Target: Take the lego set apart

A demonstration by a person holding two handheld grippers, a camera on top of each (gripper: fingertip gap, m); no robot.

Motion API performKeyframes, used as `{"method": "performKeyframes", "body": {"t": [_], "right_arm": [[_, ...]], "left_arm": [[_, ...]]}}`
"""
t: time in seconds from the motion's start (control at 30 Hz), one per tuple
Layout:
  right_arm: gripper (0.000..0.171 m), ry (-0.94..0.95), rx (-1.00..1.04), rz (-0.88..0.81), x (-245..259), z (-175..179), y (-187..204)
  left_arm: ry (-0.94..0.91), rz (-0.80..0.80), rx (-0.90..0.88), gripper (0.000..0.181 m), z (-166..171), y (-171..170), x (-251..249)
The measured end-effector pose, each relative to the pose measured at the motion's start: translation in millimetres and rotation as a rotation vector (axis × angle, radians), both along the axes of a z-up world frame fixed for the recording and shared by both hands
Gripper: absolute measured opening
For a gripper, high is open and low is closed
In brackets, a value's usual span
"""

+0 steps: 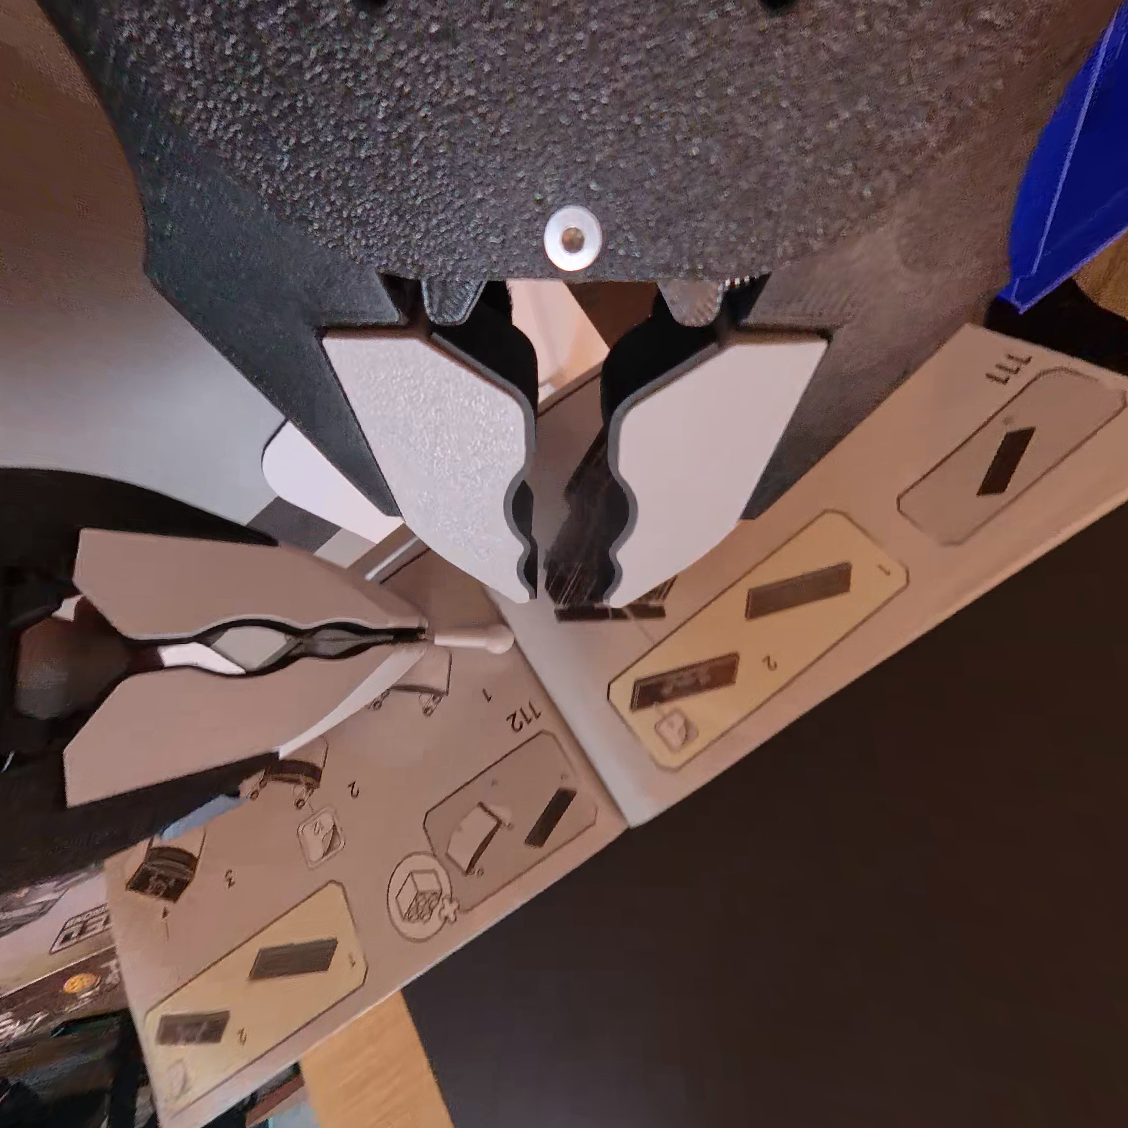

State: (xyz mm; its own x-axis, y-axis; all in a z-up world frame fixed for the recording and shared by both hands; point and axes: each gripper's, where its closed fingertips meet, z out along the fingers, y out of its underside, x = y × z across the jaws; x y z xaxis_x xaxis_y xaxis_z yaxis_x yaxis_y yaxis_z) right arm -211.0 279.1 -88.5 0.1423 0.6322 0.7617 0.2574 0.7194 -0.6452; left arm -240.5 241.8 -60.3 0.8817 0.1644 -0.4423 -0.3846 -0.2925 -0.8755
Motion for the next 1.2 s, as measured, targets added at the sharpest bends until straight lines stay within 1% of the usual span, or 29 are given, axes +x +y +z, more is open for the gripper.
{"method": "performKeyframes", "body": {"t": [0.17,0.2,0.23,0.3,0.37,0.47,0.53,0.6,0.7,0.77,0.83,0.9,1.0,1.07,1.2], "right_arm": [[0.002,0.003,0.011,-0.044,1.1,-0.2,2.6],[0.004,0.009,0.004,-0.055,3.4,-0.2,2.4],[0.009,0.028,-0.012,-0.059,7.2,1.4,0.6],[0.013,0.098,-0.092,-0.049,19.8,8.4,-6.7],[0.017,0.146,-0.222,-0.013,33.6,9.9,-18.8],[0.029,0.133,-0.378,0.034,56.8,2.6,-37.7],[0.037,0.124,-0.449,0.048,77.5,1.8,-47.1],[0.038,0.145,-0.498,0.04,101.0,3.7,-48.9],[0.039,0.199,-0.593,-0.003,130.6,0.9,-37.6],[0.039,0.276,-0.666,-0.014,145.5,4.3,-29.2],[0.038,0.332,-0.681,0.007,154.3,16.4,-28.6],[0.039,0.352,-0.637,-0.014,162.7,33.7,-26.8],[0.037,0.441,-0.654,-0.021,179.0,60.5,-24.6],[0.037,0.47,-0.662,-0.047,186.9,65.6,-19.2],[0.036,0.468,-0.696,-0.089,190.5,56.3,-8.0]], "left_arm": [[-0.03,0.027,-0.039,0.021,-20.4,-10.4,-12.1],[-0.034,0.032,-0.043,0.022,-23.5,-12.6,-14.2],[-0.037,0.036,-0.043,0.021,-25.8,-15.3,-16.2],[-0.05,0.04,-0.03,0.021,-29.4,-22.1,-20.0],[-0.076,0.033,0.006,0.02,-31.4,-28.9,-23.6],[-0.103,0.033,0.124,0.019,-26.9,-43.2,-32.5],[-0.188,0.015,0.184,0.02,-28.1,-53.7,-35.6],[-0.316,-0.026,0.232,0.021,-32.0,-61.4,-35.4],[-0.487,-0.059,0.292,0.023,-36.7,-66.8,-37.6],[-0.55,-0.071,0.315,0.024,-38.6,-67.9,-35.6],[-0.537,-0.066,0.324,0.023,-39.8,-70.3,-32.0],[-0.489,-0.051,0.332,0.018,-41.0,-74.6,-27.7],[-0.451,-0.008,0.346,0.013,-45.4,-82.5,-27.5],[-0.447,0.029,0.358,0.013,-51.0,-88.4,-32.5],[-0.432,0.092,0.342,0.017,-66.0,-98.8,-42.4]]}}
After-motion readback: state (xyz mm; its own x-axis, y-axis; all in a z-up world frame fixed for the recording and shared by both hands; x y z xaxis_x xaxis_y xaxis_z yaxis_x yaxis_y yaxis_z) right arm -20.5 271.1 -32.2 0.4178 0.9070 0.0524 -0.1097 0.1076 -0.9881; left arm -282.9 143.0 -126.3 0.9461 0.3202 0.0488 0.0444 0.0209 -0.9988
